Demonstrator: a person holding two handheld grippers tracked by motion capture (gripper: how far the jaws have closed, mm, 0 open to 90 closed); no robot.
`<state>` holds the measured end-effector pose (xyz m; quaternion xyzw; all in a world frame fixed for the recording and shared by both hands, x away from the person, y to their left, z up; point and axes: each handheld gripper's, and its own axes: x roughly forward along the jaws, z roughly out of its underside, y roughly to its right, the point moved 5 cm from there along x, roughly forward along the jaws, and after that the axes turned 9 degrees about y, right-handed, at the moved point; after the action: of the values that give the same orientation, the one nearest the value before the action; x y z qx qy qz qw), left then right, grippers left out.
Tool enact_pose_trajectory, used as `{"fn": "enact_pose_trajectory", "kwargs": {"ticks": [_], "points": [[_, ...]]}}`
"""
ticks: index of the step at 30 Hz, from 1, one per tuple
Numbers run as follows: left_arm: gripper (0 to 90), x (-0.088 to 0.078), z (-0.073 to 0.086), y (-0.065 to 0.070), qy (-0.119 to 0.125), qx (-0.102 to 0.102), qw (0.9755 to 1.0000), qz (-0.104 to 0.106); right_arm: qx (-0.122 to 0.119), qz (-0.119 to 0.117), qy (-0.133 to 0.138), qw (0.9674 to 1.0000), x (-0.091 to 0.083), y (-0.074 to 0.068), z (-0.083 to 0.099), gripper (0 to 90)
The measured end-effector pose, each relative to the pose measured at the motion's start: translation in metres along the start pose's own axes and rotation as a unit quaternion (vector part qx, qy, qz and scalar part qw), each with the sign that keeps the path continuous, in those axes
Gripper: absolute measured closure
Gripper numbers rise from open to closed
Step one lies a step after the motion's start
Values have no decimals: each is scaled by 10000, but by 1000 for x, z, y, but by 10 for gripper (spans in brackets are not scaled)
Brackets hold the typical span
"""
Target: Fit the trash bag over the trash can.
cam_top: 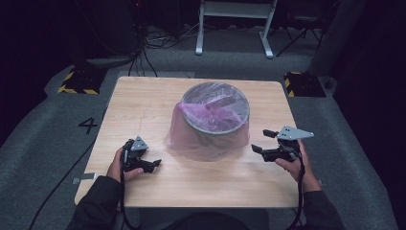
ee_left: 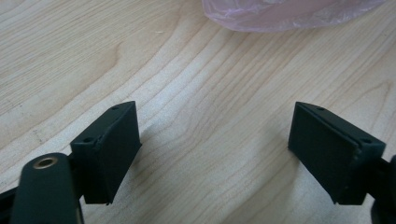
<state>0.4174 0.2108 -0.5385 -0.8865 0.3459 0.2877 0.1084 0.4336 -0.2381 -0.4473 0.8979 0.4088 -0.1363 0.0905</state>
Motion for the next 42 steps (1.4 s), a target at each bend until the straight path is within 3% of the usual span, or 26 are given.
{"fn": "enact_pose_trajectory", "kwargs": {"ticks": [6,11,15,18,26,32,37,42], "points": [[148,1,0,0,24,-9,10000,-12,-16,11,223,9997,-6,-3,-16,210],[147,1,-1,-1,3,-20,10000,-61,-153,152,117,9997,-5,-4,-19,204],[147,2,-1,-1,11,-38,10000,-80,-341,396,90,9986,-2,-5,-26,195],[148,2,-1,-1,12,-32,10000,-59,-401,270,110,9988,0,-8,-31,194],[141,3,-2,-2,-3,-7,10000,-31,-610,317,327,9971,2,-11,-47,202],[141,2,-2,-2,-10,7,10000,-22,-611,291,436,9968,1,-12,-59,197],[141,2,-2,-2,-10,9,10000,-20,-383,333,428,9978,3,-11,-67,200],[141,2,-2,-2,-11,8,10000,-19,-481,349,482,9971,4,-13,-78,197]]}}
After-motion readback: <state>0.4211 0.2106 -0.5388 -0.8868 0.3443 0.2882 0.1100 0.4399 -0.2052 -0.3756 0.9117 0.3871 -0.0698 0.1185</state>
